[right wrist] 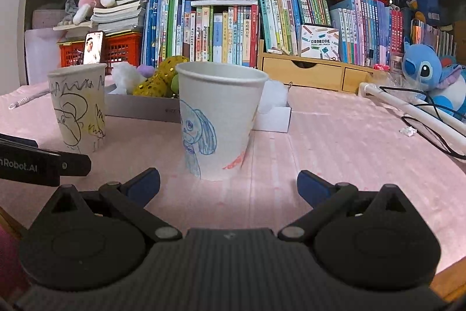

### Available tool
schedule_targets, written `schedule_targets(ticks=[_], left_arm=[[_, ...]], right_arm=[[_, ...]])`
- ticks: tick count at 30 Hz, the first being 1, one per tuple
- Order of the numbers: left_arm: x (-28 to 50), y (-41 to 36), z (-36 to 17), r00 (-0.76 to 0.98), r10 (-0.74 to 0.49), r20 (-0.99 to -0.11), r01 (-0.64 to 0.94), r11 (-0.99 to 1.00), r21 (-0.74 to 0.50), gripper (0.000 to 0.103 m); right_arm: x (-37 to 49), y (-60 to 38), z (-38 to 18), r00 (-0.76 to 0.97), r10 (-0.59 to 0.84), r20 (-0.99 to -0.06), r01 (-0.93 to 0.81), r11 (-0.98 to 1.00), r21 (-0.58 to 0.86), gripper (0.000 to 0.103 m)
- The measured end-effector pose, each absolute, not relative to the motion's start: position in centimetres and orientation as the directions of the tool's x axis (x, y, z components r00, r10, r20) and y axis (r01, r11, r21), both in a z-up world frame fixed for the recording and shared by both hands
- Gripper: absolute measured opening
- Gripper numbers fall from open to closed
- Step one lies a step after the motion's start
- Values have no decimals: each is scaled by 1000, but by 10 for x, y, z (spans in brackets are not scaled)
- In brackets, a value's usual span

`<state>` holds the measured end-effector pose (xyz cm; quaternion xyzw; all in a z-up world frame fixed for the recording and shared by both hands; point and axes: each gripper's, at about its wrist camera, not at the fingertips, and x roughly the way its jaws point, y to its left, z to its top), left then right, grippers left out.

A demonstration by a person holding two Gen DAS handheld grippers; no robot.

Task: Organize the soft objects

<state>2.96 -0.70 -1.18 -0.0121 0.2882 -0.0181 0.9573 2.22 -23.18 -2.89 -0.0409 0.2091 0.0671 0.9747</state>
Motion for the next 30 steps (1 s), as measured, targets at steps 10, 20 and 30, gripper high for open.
schedule_targets(ticks=[10, 20, 30], left_arm=[[33, -12, -15, 834, -31, -551, 41, 999, 6, 103], [35, -14, -15, 833, -28, -553, 40, 999, 10, 103], [36, -14, -15, 830, -20, -558, 34, 999, 14, 103]], right_arm=[[20, -226, -33, 894, 111, -435, -161, 984, -80, 103], [23, -226, -32, 883, 108, -458, -155, 986, -67, 103], [26, -228, -32, 876, 115, -468, -157, 986, -51, 103]])
